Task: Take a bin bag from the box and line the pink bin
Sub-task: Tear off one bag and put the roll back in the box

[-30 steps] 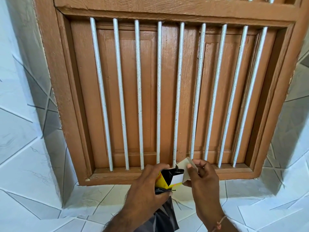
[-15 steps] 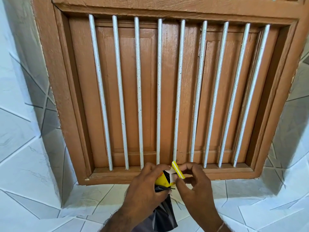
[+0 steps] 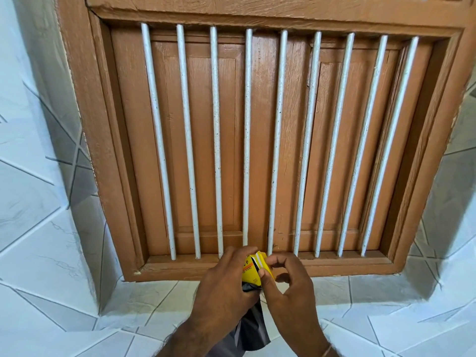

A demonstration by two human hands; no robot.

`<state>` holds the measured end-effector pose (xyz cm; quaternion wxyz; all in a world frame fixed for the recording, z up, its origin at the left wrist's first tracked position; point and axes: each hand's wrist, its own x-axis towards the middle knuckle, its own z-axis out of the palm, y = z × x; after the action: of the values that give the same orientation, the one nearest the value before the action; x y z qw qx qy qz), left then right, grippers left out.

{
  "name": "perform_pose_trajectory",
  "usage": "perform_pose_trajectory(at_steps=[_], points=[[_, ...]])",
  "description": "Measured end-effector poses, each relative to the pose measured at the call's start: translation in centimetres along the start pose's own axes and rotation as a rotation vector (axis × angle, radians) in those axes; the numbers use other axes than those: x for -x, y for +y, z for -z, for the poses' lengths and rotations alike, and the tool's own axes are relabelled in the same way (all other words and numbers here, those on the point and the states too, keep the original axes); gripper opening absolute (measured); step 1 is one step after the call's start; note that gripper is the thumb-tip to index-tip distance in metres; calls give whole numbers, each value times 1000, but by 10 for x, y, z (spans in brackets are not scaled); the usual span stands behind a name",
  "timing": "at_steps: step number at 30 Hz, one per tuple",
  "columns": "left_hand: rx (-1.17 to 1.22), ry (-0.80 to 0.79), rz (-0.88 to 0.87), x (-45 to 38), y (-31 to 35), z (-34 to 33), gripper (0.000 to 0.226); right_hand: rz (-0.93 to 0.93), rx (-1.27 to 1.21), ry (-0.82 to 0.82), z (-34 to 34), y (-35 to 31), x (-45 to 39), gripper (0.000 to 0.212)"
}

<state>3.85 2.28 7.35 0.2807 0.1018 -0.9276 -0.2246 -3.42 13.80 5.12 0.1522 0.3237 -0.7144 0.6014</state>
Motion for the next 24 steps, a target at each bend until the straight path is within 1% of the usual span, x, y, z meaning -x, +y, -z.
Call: perform_pose_trajectory(at_steps=[3,6,8,14,16,21,24], points=[[4,15,4,0,2,-1,70,11,1,29,-4,-1,4,20],[5,12,8,0,4,-2,73,-29,-98,50,-8,-1,8,17],[2,14,7,0,6,-2,74,-56,-144,98,-10,0,9,17],[26,45,24,0,9,-5,77,-108,-191,300,-10,-4,1,37],[47,47,46,0,8,-8,77,-109,-195,335,-7,-4,-5,37],[79,47,59,-3,8,-10,71,-115,-260,288,-3,-7,-9,32],[83,62,39,-7,11,-7,67,-145,-261,184,-7,-4,-4,30]])
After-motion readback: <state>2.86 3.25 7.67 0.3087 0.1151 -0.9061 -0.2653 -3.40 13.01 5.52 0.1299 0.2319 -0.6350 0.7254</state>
